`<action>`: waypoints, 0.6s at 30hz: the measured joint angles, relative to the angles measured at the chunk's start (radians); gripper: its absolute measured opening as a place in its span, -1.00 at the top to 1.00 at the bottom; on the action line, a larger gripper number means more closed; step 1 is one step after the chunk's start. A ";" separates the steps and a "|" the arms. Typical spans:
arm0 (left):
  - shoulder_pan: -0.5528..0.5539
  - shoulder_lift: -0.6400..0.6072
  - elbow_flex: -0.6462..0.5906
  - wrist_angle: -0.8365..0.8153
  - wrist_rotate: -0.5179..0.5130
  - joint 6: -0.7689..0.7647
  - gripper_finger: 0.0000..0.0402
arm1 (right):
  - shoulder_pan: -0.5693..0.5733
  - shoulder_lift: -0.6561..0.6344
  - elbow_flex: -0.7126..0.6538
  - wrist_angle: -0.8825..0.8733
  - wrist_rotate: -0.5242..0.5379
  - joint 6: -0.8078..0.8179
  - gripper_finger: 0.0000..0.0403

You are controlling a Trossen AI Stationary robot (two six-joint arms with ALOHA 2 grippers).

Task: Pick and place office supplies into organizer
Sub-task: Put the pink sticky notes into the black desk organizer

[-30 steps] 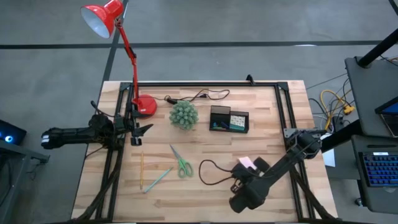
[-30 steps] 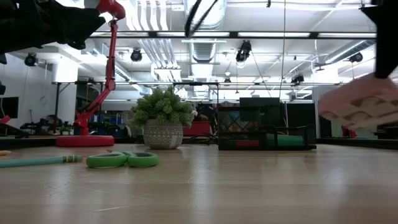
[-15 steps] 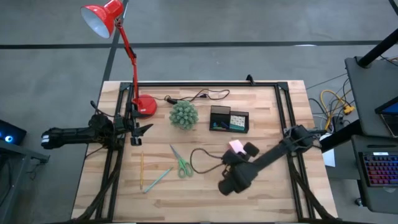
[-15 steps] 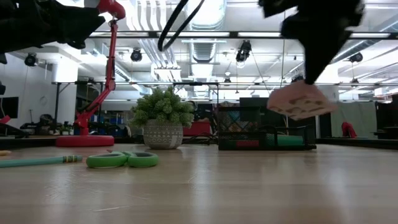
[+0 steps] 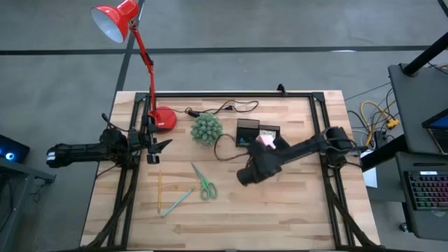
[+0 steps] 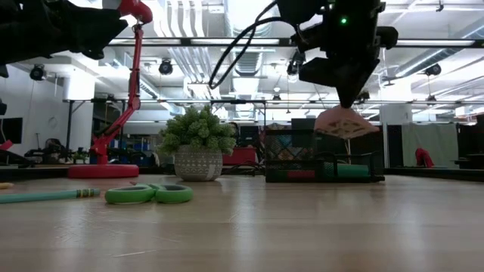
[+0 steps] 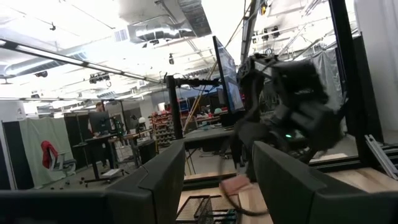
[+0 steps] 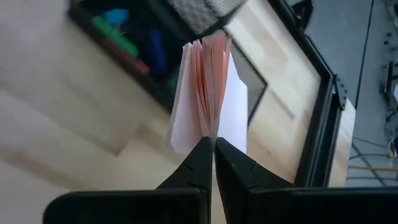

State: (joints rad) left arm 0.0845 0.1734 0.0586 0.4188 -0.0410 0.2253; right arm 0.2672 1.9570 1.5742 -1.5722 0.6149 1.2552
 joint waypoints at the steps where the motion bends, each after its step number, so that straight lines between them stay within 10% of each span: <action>1: 0.000 0.000 0.000 0.000 0.000 0.000 0.12 | -0.013 -0.016 -0.011 0.002 0.004 0.000 0.96; 18: 0.000 0.000 0.000 0.000 0.000 0.000 0.12 | -0.091 -0.071 -0.200 0.128 0.061 0.118 0.96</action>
State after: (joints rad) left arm 0.0847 0.1734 0.0586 0.4191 -0.0409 0.2255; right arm 0.1761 1.8856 1.3743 -1.4441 0.6754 1.3731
